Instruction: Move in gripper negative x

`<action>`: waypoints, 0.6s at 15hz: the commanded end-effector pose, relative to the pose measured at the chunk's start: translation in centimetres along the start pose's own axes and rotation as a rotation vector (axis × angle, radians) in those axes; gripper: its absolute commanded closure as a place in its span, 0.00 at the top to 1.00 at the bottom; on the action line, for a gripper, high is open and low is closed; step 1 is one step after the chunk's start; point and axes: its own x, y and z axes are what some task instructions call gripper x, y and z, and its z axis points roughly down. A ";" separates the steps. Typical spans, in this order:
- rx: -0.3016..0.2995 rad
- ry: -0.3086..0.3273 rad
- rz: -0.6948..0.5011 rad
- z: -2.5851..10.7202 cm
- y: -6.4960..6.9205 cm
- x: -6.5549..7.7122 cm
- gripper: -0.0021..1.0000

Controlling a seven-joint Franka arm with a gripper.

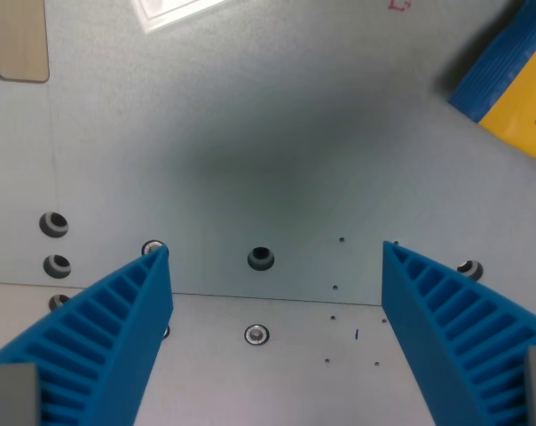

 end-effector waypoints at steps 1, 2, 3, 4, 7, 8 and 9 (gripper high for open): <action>0.000 0.006 0.000 -0.2 0.0 -0.5 1.00; 0.000 0.006 0.000 -0.2 0.0 -1.0 1.00; 0.000 0.006 0.000 -0.2 0.0 -1.5 1.00; 0.000 0.006 0.000 -0.2 0.0 -2.0 1.00; 0.000 0.006 0.000 -0.2 0.0 -3.5 1.00; 0.000 0.006 0.000 -0.2 0.0 -4.0 1.00; 0.000 0.006 0.000 -0.2 0.0 -4.5 1.00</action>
